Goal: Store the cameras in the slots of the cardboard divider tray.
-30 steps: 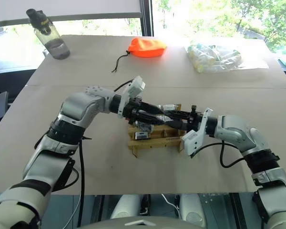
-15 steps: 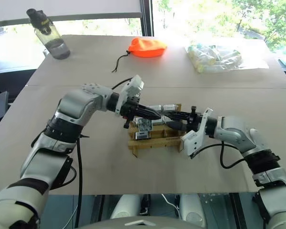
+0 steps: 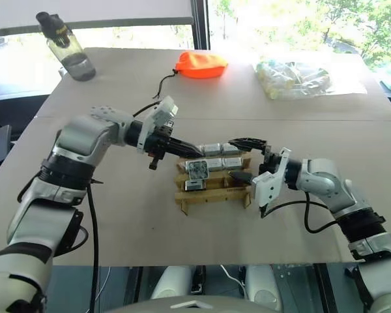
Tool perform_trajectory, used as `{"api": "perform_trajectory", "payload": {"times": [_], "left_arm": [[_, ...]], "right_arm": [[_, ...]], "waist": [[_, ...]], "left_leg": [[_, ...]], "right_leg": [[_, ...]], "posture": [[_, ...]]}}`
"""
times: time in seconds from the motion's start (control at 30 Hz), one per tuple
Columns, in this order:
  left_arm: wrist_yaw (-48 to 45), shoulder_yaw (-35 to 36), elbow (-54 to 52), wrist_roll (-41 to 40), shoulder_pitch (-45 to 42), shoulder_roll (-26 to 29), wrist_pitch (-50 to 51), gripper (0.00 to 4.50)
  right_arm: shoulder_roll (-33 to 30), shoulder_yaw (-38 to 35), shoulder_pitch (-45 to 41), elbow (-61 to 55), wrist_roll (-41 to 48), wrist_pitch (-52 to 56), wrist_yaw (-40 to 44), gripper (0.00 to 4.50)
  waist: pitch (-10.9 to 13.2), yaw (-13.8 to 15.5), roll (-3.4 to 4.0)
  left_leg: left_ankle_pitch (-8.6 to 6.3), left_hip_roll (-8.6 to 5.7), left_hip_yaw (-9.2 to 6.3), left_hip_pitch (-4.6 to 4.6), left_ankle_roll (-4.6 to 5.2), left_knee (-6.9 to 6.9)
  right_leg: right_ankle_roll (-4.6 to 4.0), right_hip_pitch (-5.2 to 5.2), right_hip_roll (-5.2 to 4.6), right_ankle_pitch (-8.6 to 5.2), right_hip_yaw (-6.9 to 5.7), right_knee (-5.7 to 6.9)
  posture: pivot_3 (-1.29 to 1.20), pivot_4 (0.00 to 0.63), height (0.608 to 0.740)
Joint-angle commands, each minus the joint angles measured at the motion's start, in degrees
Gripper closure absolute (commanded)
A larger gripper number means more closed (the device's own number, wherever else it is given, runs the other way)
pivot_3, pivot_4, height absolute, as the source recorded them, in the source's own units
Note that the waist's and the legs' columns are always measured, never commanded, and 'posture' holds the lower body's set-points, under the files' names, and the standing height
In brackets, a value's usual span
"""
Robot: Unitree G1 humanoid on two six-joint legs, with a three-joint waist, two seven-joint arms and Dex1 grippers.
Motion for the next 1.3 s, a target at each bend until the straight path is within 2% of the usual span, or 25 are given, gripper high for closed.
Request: {"api": "perform_trajectory", "payload": {"times": [0.03,0.17,0.27,0.33,0.53,0.87,0.97,1.1,1.13,1.3], "left_arm": [[-2.99,-1.23,0.06,0.52,-0.88,0.73,-0.03,4.5],[-5.28,-2.97,0.3,0.81,-1.39,0.49,0.6,4.5],[-6.52,-3.82,0.69,1.33,-1.81,0.57,0.4,4.5],[-7.08,-4.31,1.19,1.77,-1.9,0.32,0.36,4.5],[-7.86,-4.7,2.35,2.51,-2.56,-0.45,0.32,4.5],[-6.74,-4.49,6.11,4.85,-4.17,-2.06,-1.96,4.5],[-7.25,-4.04,6.2,4.98,-4.54,-1.51,-2.46,3.65],[-4.97,-3.41,7.25,5.59,-5.32,-2.11,-2.13,1.93],[-5.29,-3.4,7.31,5.42,-5.48,-2.01,-1.71,1.68],[-6.1,-3.89,8.61,6.05,-5.36,-1.89,-2.78,1.68]], "right_arm": [[0.64,-1.22,3.12,-5.33,11.9,7.1,2.44,0.02],[-1.41,-4.37,13.6,-17.17,32.89,25.86,6.6,0.02],[-4.12,-8.89,21.68,-24.45,43.88,36.04,8.07,0.02],[-5.49,-12.5,27.32,-27.08,48.75,40.11,9.23,0.02],[-5.5,-18.41,35.05,-33.94,59.27,52.69,9.23,0.02],[-2.96,-20.51,35.02,-34.19,55.12,56.15,12.17,0.02],[-2.11,-20.5,35.32,-33.45,53.14,55.84,13.57,0.0],[-0.74,-21.04,35.71,-33.51,52.18,56.25,14.21,0.0],[-0.43,-21.22,35.81,-33.61,52.03,56.35,14.28,0.0],[0.39,-22.18,36.47,-33.65,51.01,56.28,14.81,0.0]], "waist": [[0.0,0.05,0.0],[0.0,0.45,0.0],[0.01,0.43,0.01],[0.0,0.46,0.0],[-0.01,0.21,-0.02],[-0.02,0.48,-0.03],[-0.02,0.45,-0.03],[-0.02,0.46,-0.03],[-0.02,0.45,-0.03],[-0.02,0.41,-0.03]], "left_leg": [[0.0,0.0,0.01,0.0,0.0,0.0],[0.0,0.02,-0.11,-0.05,0.0,0.0],[-0.01,-0.01,-0.13,-0.09,0.02,0.05],[-0.02,-0.02,-0.1,-0.07,0.04,0.08],[-0.03,0.02,-0.08,0.09,0.06,0.08],[-0.05,-0.01,-0.12,0.01,0.09,0.09],[-0.06,-0.01,-0.09,0.01,0.11,0.09],[-0.06,-0.01,-0.11,0.03,0.11,0.1],[-0.06,-0.01,-0.1,0.05,0.11,0.1],[-0.06,-0.01,-0.09,0.05,0.11,0.1]], "right_leg": [[0.0,0.0,0.0,0.0,0.01,0.0],[-0.01,0.02,-0.02,0.01,-0.08,-0.01],[-0.01,0.03,-0.08,0.01,-0.09,-0.01],[0.0,0.04,-0.07,0.01,-0.07,-0.01],[0.0,0.15,0.09,0.0,0.0,0.03],[0.0,0.13,0.18,0.0,0.01,-0.05],[0.0,0.13,0.17,0.0,0.02,-0.07],[0.0,0.13,0.17,0.0,0.01,-0.04],[0.0,0.13,0.17,0.0,0.01,-0.02],[0.0,0.13,0.17,0.0,0.02,0.0]], "posture": [[0.0,0.15,0.726],[0.0,0.15,0.726],[0.0,0.15,0.726],[0.0,0.15,0.726],[0.0,0.15,0.726],[0.0,0.15,0.726],[0.0,0.15,0.726],[0.0,0.15,0.726],[0.0,0.15,0.726],[0.0,0.15,0.726]]}}
